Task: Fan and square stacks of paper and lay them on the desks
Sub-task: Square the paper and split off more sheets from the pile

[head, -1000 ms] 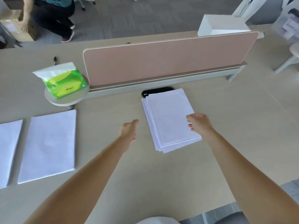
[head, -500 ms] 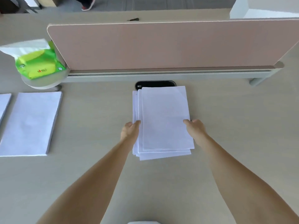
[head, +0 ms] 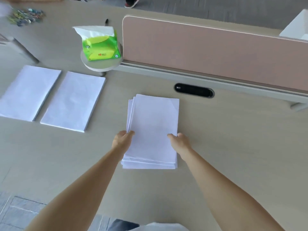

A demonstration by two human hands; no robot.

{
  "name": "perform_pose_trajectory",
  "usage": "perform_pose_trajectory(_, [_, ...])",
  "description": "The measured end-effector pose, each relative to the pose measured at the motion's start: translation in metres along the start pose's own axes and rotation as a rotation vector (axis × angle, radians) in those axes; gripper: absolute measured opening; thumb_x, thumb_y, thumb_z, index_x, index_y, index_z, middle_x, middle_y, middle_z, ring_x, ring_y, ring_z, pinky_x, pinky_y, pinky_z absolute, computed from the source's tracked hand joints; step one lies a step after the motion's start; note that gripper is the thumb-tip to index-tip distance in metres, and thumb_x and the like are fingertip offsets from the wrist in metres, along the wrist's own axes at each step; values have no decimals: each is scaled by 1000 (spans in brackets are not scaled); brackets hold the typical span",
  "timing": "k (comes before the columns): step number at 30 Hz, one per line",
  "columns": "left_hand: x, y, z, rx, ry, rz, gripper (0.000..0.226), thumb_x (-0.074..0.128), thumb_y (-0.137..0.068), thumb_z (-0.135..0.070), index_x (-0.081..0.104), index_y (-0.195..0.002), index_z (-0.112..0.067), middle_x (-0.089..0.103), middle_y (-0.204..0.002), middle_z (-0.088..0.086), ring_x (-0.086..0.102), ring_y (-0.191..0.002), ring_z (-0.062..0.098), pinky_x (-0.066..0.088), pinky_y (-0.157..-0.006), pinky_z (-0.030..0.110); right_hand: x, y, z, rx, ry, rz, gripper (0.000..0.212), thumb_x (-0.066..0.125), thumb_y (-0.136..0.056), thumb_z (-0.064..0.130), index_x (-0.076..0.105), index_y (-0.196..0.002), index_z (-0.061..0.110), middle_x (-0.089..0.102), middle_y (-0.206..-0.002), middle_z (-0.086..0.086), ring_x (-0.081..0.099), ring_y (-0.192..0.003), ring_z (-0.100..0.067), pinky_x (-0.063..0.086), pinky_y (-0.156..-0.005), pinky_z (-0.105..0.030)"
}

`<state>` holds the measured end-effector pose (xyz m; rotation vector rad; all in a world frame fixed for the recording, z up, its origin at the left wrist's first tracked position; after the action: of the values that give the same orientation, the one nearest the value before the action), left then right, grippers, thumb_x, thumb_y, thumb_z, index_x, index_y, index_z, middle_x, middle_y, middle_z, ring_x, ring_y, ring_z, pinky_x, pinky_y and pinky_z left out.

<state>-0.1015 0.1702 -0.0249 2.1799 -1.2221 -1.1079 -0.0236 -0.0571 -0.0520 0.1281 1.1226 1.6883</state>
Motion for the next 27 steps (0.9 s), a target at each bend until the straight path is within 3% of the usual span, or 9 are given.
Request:
perform_pose_trajectory(8, [-87, -22, 50, -10, -77, -42, 28, 56, -90, -33, 51, -70, -14, 47, -68, 3, 45, -65, 23, 33, -56, 30, 92, 34, 21, 2, 74, 62, 39, 50, -87, 40, 57, -105, 6, 59, -93, -3, 56, -80, -22, 42, -65, -31])
perform_pose_trajectory(11, [-94, -26, 54, 10, -68, 6, 28, 61, -89, -36, 52, -72, -15, 48, -71, 3, 47, -73, 25, 33, -59, 30, 102, 42, 30, 24, 133, 4, 36, 46, -87, 43, 54, -91, 8, 55, -93, -5, 53, -93, -26, 40, -73, -32])
perform_pose_trajectory(14, [-91, -25, 58, -13, -28, 74, 29, 63, -87, -40, 63, -91, -12, 54, -85, 5, 51, -81, 26, 38, -66, 31, 108, 44, 35, 61, 149, -16, 32, 47, -88, 41, 48, -83, 9, 49, -96, -5, 47, -83, -24, 36, -67, -31])
perform_pose_trajectory(20, [-94, -25, 57, -2, 20, 91, 35, 61, -88, -35, 44, -66, -14, 37, -69, 2, 35, -61, 20, 25, -54, 29, 112, 40, 41, 80, -18, -81, 22, 51, -86, 34, 49, -83, 12, 41, -86, -3, 40, -76, -21, 31, -65, -31])
perform_pose_trajectory(22, [-96, -23, 54, -6, 34, 108, 33, 62, -87, -35, 45, -68, -15, 36, -68, 2, 34, -61, 21, 27, -56, 28, 117, 37, 40, 77, -184, -50, 29, 54, -88, 28, 30, -88, 13, 38, -81, -2, 36, -70, -21, 27, -59, -30])
perform_pose_trajectory(23, [-97, -21, 52, -9, 57, 106, 30, 63, -85, -35, 47, -70, -15, 36, -68, 2, 35, -62, 22, 29, -59, 28, 119, 38, 40, 104, -231, -59, 58, 56, -90, 26, 37, -127, -15, 42, -86, 0, 29, -78, -19, 29, -60, -30])
perform_pose_trajectory(24, [-98, -19, 49, -12, 85, 98, 27, 64, -82, -34, 48, -71, -15, 37, -68, 2, 35, -63, 23, 31, -63, 30, 119, 41, 42, 122, -288, -33, 42, 57, -91, 26, 53, -121, -3, 49, -92, 1, 29, -83, -18, 36, -64, -30])
perform_pose_trajectory(25, [-98, -18, 46, -14, 117, 91, 27, 65, -78, -33, 46, -69, -16, 35, -67, 3, 34, -62, 22, 31, -64, 31, 121, 45, 44, 161, -360, 1, 41, 58, -91, 26, 53, -123, 0, 57, -101, -1, 44, -124, -19, 44, -71, -32])
perform_pose_trajectory(27, [-97, -16, 38, -3, 156, 89, 33, 64, -74, -28, 35, -60, -19, 30, -60, 2, 29, -56, 21, 24, -60, 31, 128, 52, 50, 212, -480, 107, 27, 60, -90, 22, 61, -113, 8, 65, -100, -9, 67, -89, -28, 56, -77, -38])
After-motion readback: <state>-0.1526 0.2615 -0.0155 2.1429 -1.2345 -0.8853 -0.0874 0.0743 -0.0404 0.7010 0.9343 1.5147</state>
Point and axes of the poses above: each hand's wrist, its own y-axis away from the middle knuckle, its own x-axis out of the palm, z = x × y, the point moved 4 cm from there along -y, towards the middle knuckle
